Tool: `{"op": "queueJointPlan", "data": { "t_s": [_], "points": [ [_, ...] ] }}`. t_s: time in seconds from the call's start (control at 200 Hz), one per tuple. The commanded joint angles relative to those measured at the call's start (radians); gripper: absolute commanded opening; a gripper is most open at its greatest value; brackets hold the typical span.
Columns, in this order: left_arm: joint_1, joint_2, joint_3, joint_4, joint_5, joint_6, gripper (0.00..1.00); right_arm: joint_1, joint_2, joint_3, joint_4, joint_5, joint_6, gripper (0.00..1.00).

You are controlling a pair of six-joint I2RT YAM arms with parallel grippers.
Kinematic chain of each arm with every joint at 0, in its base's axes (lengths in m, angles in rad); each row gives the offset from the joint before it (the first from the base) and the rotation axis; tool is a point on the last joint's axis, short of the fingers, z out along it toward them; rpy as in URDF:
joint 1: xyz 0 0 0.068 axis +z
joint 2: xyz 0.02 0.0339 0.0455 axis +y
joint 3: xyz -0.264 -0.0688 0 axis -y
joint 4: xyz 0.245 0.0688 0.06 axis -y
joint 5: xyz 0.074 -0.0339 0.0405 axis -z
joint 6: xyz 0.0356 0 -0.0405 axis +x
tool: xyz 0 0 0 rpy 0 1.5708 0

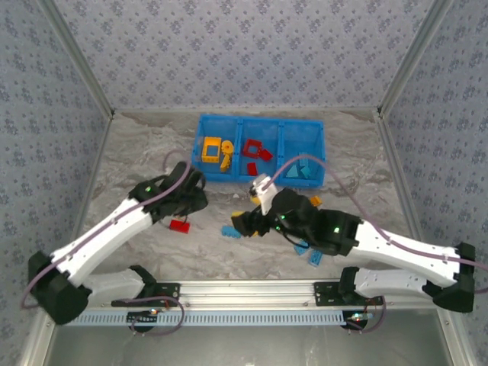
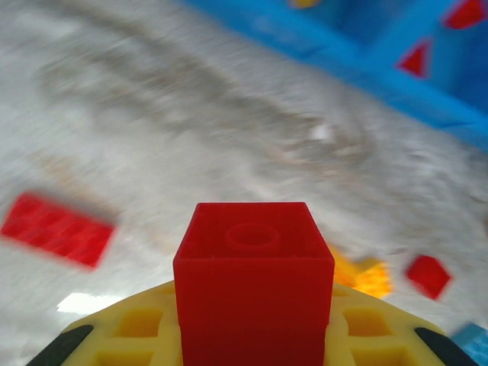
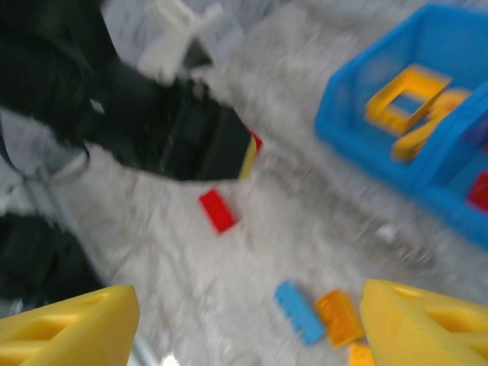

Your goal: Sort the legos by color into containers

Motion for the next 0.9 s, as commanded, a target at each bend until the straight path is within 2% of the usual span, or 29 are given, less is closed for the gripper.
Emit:
{"op": "queueJointPlan", "data": {
  "t_s": [0.0,0.18,0.46,0.725,0.894],
  "points": [
    [-0.039,0.179,0.154,0.047,0.051,0.145,0.2,-0.043,0.01,0.06,-0.069,0.178,-0.025,0.83],
    [-0.074,0.485,0.459,0.037,0.068,0.262,0.2,-0.117,0.002,0.063,-0.122,0.21,0.019,0.95],
    [-0.044,0.836,0.768,0.021,0.124,0.296,0.19,-0.142,-0.038,0.027,-0.159,0.219,0.051,0.96],
    [0.01,1.032,0.942,0.048,0.222,0.303,0.2,-0.151,-0.057,0.002,-0.158,0.21,0.067,0.96],
    [0.015,1.096,0.996,0.019,0.221,0.287,0.26,-0.155,-0.059,-0.014,-0.159,0.209,0.082,0.95]
  ]
}}
